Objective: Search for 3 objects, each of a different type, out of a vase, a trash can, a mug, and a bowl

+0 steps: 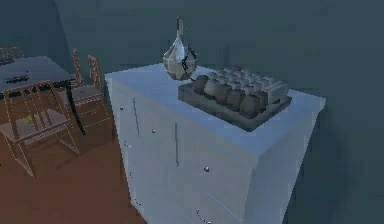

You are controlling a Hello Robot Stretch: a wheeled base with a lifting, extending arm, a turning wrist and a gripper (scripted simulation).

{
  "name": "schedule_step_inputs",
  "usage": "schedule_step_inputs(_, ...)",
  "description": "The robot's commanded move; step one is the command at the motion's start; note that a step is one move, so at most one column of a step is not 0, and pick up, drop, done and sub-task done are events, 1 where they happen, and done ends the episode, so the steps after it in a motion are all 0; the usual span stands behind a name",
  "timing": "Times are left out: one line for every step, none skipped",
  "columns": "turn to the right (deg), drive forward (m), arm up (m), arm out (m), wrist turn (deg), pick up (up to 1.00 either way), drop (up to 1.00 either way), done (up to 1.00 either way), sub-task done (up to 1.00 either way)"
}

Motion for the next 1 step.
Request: schedule_step_inputs(0.0,0.0,0.0,0.0,0.0,0.0,0.0,0.0,1.0)
